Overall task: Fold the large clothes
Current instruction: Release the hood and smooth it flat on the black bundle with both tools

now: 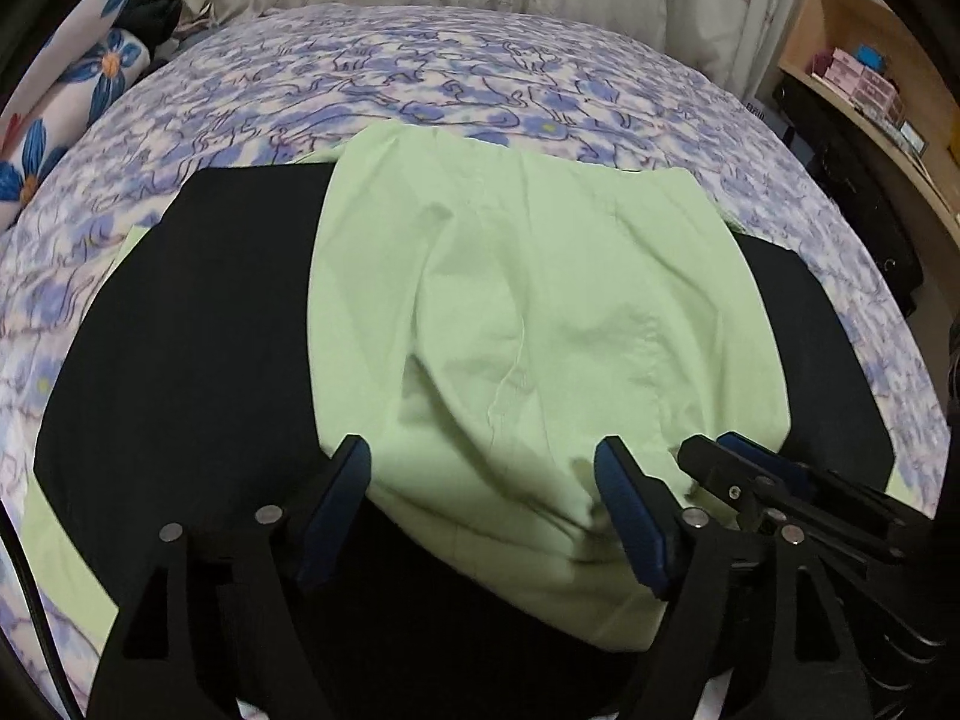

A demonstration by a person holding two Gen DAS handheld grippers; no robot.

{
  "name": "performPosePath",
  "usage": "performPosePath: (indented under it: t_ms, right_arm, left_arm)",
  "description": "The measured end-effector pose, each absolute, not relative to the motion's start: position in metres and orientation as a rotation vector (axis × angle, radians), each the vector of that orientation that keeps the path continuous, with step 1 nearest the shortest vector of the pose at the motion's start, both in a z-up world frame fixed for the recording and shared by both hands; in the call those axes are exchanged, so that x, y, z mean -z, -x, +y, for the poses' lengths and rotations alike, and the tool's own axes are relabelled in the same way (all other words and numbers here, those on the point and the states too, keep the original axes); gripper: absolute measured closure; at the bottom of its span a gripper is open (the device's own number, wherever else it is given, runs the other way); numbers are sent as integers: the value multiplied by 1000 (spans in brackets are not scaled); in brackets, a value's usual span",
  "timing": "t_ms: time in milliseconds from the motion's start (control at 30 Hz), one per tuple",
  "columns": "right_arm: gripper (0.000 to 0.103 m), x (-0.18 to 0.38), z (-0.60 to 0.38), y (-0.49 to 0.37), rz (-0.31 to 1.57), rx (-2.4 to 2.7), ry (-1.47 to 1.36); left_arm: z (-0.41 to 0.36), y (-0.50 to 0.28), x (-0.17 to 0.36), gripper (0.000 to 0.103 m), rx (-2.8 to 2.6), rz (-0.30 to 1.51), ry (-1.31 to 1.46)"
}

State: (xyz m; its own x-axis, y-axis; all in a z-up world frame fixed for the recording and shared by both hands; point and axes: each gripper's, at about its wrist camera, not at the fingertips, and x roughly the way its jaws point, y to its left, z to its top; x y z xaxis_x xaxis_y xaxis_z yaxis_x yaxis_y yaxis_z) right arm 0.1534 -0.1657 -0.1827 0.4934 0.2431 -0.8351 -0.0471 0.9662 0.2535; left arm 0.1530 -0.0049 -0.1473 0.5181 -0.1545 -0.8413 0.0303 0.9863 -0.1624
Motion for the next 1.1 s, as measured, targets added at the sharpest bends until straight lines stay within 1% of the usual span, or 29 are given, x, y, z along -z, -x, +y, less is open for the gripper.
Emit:
performPosePath:
  t_ms: [200, 233, 267, 300, 500, 700, 900, 1100]
  right_arm:
    - [78, 172, -169, -137, 1033, -179, -226]
    - [76, 169, -170, -133, 1037, -198, -237]
    - [71, 167, -171, -126, 1037, -215, -246]
    - [69, 164, -171, -122, 1036, -221, -247]
    - [69, 146, -170, -84, 1004, -233, -212]
    - [68, 128, -168, -57, 959, -248, -189]
    - [69, 120, -164, -42, 903, -249, -174]
    - [69, 126, -155, -45, 919, -268, -184]
  left_arm:
    - [6, -129, 134, 26, 139, 1026, 179]
    - [9, -125, 132, 26, 142, 1023, 187]
    - [13, -117, 127, 26, 143, 1014, 193]
    - [15, -113, 124, 26, 140, 1011, 192]
    - [39, -71, 104, 26, 143, 987, 205]
    - [63, -38, 98, 25, 130, 987, 225]
    - [91, -20, 117, 25, 140, 1019, 319]
    - [124, -27, 155, 25, 204, 1062, 594]
